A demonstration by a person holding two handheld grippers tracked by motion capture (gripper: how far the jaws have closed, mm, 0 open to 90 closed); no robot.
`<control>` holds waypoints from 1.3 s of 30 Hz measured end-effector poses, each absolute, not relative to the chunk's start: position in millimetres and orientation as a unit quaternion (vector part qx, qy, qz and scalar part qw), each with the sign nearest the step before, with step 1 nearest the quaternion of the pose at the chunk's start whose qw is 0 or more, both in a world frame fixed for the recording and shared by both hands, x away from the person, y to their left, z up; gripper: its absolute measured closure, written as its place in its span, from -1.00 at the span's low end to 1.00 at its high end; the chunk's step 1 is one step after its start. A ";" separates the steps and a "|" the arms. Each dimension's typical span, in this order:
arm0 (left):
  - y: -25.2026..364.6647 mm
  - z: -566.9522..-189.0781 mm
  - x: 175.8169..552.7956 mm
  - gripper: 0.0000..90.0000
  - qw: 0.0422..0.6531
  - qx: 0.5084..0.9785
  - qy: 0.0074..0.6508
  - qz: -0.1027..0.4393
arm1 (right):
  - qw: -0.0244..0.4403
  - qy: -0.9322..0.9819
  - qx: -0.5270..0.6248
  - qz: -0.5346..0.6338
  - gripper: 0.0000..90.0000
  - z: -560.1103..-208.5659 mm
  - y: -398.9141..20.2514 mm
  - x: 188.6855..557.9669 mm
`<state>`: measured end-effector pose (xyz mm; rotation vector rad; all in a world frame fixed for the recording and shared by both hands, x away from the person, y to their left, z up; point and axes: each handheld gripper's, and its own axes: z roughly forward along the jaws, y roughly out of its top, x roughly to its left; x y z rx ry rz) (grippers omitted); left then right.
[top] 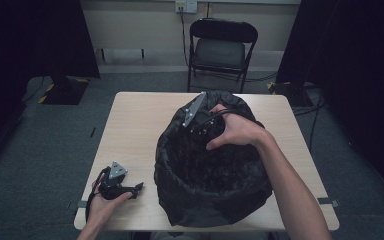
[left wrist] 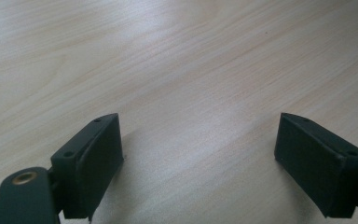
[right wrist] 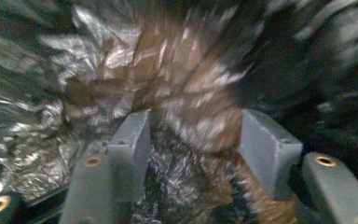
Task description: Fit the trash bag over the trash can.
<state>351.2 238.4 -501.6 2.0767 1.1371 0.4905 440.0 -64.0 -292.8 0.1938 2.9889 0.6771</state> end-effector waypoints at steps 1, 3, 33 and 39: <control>238.4 -501.6 351.3 -0.68 0.354 0.803 0.440 0.190 | 0.034 0.976 0.067 0.207 -0.13 -296.5 -61.8 440.0; 238.3 -501.7 351.2 -0.68 0.354 0.803 0.441 0.189 | 0.032 0.978 0.071 0.195 -0.25 -301.1 -59.1 439.5; 238.0 -501.7 351.2 -0.69 0.353 0.802 0.443 0.191 | 0.019 0.940 0.047 0.337 -0.62 -269.4 -70.0 420.8; 238.0 -501.7 351.3 -0.69 0.353 0.801 0.443 0.192 | 0.030 0.931 0.048 0.361 -0.63 -260.2 -76.5 415.0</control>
